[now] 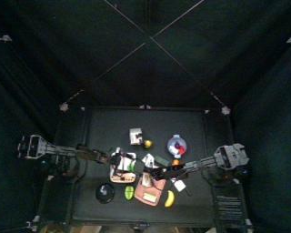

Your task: Hand over pea

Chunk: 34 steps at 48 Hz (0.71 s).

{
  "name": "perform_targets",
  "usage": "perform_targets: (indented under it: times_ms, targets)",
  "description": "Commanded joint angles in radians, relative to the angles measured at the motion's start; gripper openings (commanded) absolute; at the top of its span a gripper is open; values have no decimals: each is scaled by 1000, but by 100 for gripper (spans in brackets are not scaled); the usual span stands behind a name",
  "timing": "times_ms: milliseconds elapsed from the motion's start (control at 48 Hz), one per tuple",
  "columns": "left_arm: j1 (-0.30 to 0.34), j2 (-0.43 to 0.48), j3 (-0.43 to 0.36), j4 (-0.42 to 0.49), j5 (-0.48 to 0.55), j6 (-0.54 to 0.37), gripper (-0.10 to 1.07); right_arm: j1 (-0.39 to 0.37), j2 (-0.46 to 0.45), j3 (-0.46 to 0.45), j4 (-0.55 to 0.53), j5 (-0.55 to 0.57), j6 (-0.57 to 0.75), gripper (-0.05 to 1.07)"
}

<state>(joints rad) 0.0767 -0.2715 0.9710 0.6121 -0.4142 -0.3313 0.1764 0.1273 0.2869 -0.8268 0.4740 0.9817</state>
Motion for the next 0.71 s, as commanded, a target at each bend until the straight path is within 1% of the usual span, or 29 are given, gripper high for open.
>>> perform_targets:
  times_ms: [0, 125, 396, 521, 688]
  targets:
    - [2, 3, -32, -25, -9, -2, 97, -2, -17, -21, -3, -3, 0, 69]
    - [3, 3, -32, -40, -9, 0, 96, -2, -17, -23, -3, -3, 0, 69]
    - [3, 3, -34, -37, -11, 2, 94, -6, -17, -23, -3, -3, 0, 69]
    - [5, 3, -37, -37, -11, 2, 88, -6, -17, -21, -3, -2, 0, 69]
    - [6, 3, -34, -37, -9, 2, 75, -8, -17, -23, -2, 5, 2, 69]
